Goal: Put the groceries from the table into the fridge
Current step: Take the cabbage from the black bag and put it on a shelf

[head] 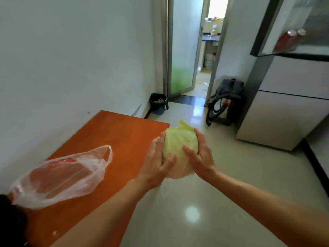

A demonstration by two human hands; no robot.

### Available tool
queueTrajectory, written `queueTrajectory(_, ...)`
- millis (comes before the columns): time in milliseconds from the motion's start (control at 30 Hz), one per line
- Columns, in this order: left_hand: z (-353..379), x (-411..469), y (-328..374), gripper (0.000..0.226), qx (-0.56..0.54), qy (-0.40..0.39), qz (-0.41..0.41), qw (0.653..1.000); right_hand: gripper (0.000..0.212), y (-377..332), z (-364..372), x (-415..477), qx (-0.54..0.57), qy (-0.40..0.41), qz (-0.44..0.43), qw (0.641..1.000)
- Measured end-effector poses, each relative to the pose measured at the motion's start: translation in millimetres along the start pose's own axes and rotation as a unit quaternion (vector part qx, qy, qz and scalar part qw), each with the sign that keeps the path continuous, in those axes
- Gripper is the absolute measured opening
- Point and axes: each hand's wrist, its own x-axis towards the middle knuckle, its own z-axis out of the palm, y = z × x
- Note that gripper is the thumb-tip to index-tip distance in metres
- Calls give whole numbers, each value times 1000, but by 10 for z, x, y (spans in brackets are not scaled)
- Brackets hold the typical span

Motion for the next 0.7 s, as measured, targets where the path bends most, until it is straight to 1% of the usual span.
queueTrajectory(100, 534, 409, 289, 112, 23, -90, 36, 995, 65, 239, -702, 232, -15, 55, 18, 998)
queueTrajectory(167, 865, 684, 444, 128, 37, -119, 63, 990, 68, 393, -1096, 378, -34, 80, 24, 996)
queueTrajectory(200, 1018, 832, 500, 133, 43, -125, 79, 988, 68, 466, -1261, 451, -41, 92, 28, 995)
queueTrajectory(333, 1529, 1499, 648, 134, 34, -153, 130, 979, 72, 776, -1784, 787, -49, 128, 35, 990)
queueTrajectory(433, 1856, 2103, 654, 133, 20, -169, 164, 972, 78, 993, -2122, 1132, -76, 119, 36, 989)
queueTrajectory(567, 2251, 3028, 659, 132, -10, -192, 222, 956, 94, 1215, -2557, 1713, -130, 107, 38, 985)
queueTrajectory(700, 2624, 3913, 882, 130, -28, -220, 281, 934, 109, 1328, -3053, 2293, -178, 142, 48, 973)
